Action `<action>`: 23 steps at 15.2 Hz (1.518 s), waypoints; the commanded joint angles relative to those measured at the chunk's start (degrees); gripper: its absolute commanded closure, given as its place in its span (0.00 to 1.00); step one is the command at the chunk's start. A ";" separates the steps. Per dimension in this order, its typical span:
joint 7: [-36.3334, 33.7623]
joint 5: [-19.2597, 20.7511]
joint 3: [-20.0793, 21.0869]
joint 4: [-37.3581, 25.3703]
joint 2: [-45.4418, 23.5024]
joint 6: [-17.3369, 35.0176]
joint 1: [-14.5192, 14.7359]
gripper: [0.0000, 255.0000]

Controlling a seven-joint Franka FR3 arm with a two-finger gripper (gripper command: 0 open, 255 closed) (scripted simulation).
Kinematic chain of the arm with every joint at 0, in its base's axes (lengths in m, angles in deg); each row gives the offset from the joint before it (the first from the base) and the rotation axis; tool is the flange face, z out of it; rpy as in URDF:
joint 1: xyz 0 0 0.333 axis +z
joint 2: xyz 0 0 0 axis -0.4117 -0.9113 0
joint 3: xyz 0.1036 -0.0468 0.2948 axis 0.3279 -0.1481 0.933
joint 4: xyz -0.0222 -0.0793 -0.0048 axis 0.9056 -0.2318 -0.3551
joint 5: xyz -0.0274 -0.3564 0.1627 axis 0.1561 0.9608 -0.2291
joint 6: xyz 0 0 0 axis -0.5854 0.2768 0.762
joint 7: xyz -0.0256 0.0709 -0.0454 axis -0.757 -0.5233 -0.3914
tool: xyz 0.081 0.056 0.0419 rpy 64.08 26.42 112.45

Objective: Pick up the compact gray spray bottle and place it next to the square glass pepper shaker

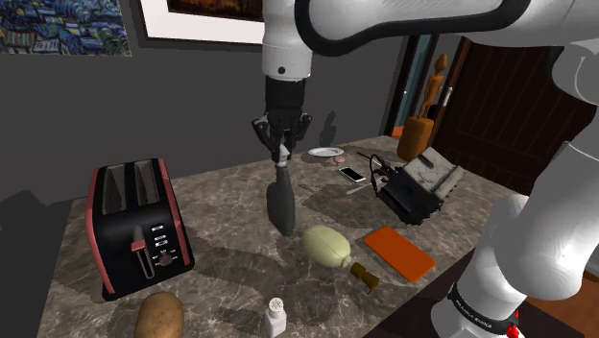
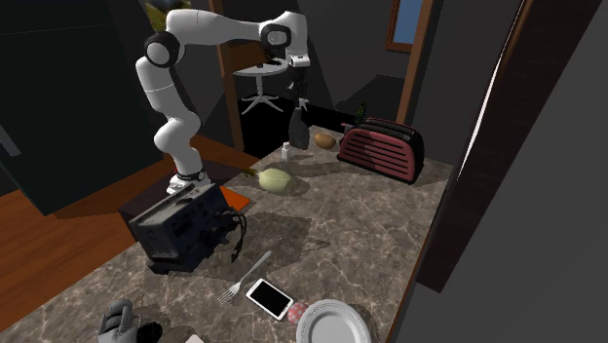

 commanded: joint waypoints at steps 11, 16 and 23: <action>-18.57 2.81 10.13 -10.13 -8.56 -2.55 7.92 1.00; -26.59 6.10 13.72 -17.13 -14.88 -4.41 12.38 1.00; -36.62 12.35 16.65 -29.49 -25.87 -8.02 20.83 1.00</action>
